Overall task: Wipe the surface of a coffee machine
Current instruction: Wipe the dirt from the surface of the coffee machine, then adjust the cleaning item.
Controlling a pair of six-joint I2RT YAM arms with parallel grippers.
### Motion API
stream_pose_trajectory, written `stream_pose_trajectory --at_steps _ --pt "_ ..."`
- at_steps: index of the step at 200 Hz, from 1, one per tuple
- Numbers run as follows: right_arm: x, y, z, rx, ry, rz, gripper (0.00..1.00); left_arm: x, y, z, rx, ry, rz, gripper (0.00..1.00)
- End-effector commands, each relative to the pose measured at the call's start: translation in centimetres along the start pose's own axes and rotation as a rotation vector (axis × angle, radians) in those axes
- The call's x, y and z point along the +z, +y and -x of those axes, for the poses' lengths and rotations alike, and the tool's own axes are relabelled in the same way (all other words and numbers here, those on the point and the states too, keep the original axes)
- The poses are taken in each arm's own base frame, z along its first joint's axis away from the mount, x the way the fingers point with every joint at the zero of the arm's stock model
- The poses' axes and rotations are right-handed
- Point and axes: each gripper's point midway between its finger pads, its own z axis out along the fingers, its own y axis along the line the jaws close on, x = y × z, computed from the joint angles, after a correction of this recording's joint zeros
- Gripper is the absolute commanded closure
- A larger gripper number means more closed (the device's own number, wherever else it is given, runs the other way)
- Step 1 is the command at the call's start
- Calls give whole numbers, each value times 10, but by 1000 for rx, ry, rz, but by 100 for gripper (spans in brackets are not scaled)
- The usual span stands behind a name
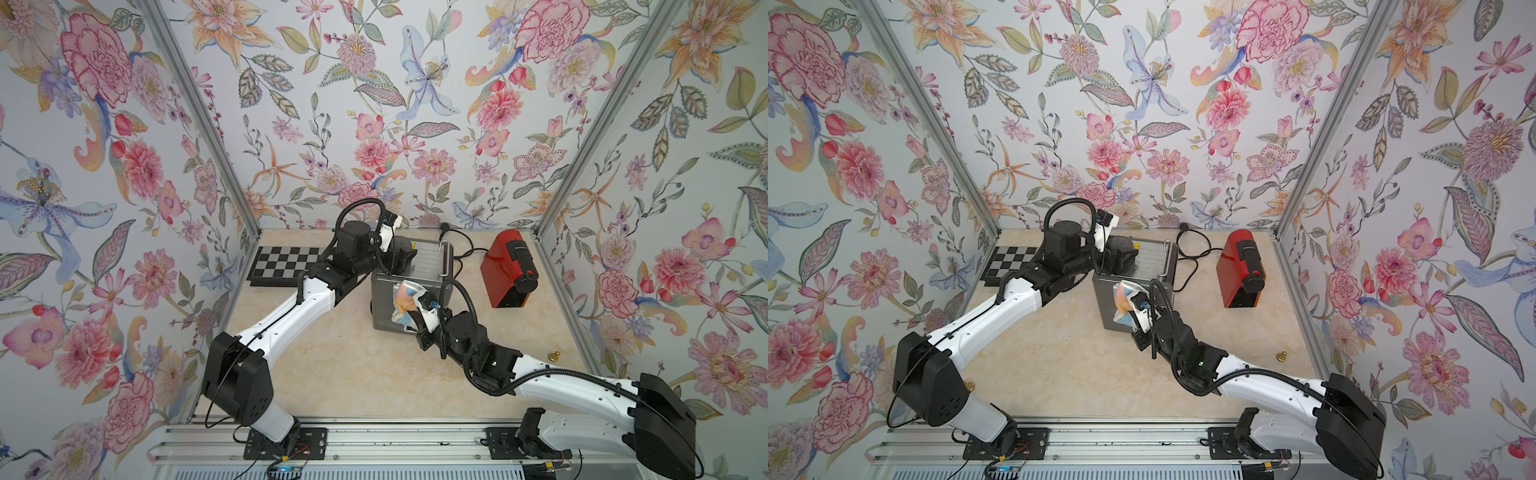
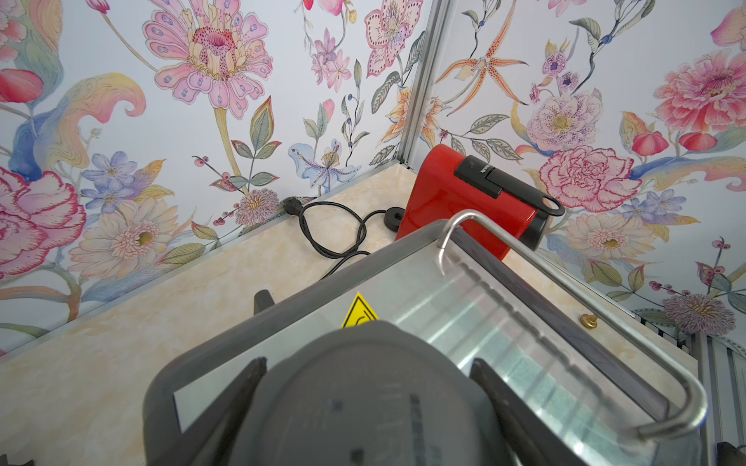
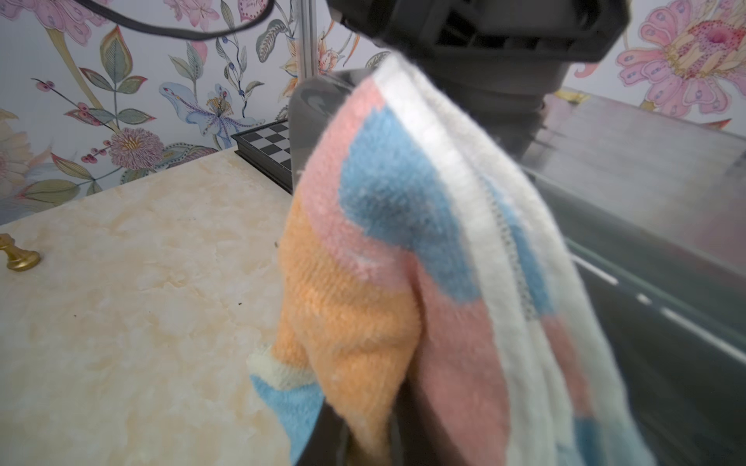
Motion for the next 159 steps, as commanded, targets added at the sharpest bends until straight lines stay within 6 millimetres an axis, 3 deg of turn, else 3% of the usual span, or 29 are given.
stream_pose_trajectory --at_steps 1,13,21,33,47,61,67,100,116,159 --pt "15 18 28 19 -83 59 100 8 -39 -27 -87 101 -156 85" --pt "24 24 22 30 -74 74 100 7 -40 -22 -92 91 -156 83" --pt "28 27 18 43 -68 82 100 5 -38 -18 -100 82 -147 77" --pt "28 30 14 62 -67 91 100 3 -34 -10 -120 73 -123 59" --pt "20 30 16 81 -79 97 100 -2 -36 2 -131 52 -123 30" --pt "10 27 21 94 -93 97 100 -4 -33 11 -143 32 -111 11" --pt "5 26 24 100 -98 98 100 -19 -37 29 -131 -13 -111 2" --pt "-16 20 42 158 -125 131 100 -65 -27 72 -117 -138 -47 1" --pt "-20 16 49 197 -124 155 100 -85 -28 82 -110 -176 -51 1" --pt "-35 -12 84 413 -182 333 100 -131 -85 76 -41 -273 -313 1"
